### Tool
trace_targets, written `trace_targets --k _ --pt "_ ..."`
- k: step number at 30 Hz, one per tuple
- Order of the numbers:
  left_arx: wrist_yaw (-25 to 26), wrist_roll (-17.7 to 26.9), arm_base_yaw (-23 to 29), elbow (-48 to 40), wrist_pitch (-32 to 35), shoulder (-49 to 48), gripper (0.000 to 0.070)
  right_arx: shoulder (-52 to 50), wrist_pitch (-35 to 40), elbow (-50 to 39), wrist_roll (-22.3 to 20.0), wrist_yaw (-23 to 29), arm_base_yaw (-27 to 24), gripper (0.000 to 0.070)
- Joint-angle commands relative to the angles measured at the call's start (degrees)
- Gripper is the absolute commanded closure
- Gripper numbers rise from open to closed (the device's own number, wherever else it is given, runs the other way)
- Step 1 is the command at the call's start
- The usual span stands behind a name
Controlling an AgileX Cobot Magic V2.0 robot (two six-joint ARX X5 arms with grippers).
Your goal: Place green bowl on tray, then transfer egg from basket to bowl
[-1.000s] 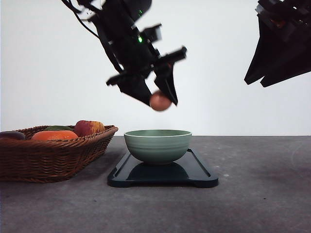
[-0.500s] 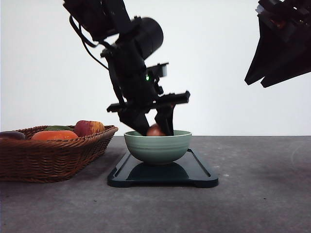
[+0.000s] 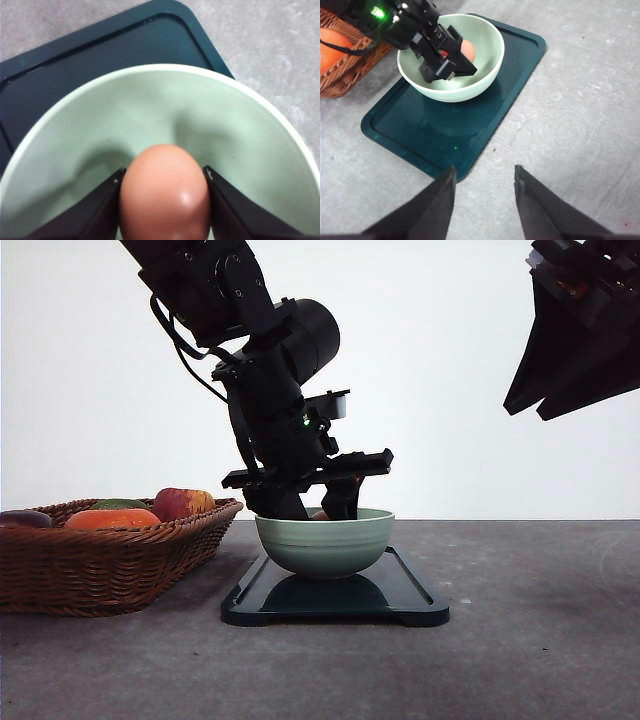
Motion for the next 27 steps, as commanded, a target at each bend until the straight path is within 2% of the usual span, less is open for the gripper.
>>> trace_targets --k 1,14,19,27 --pt "-0.17 0.59 -0.44 1.25 0.67 1.27 0.0383 0.35 0.31 0.22 -0.46 -0.02 0.28 0.0475" --pt "-0.16 0.59 -0.44 1.25 0.69 1.38 0.0383 0.35 0.31 0.22 -0.44 -0.02 0.28 0.0475" --pt "-0.15 0.56 -0.43 1.29 0.58 1.27 0.0317 0.35 0.30 0.22 -0.44 -0.02 0.28 0.0475" --pt "-0.30 1.28 0.02 4.71 -5.78 -1.48 0.0308 0.35 0.22 0.22 -0.44 -0.04 0.28 0.0475"
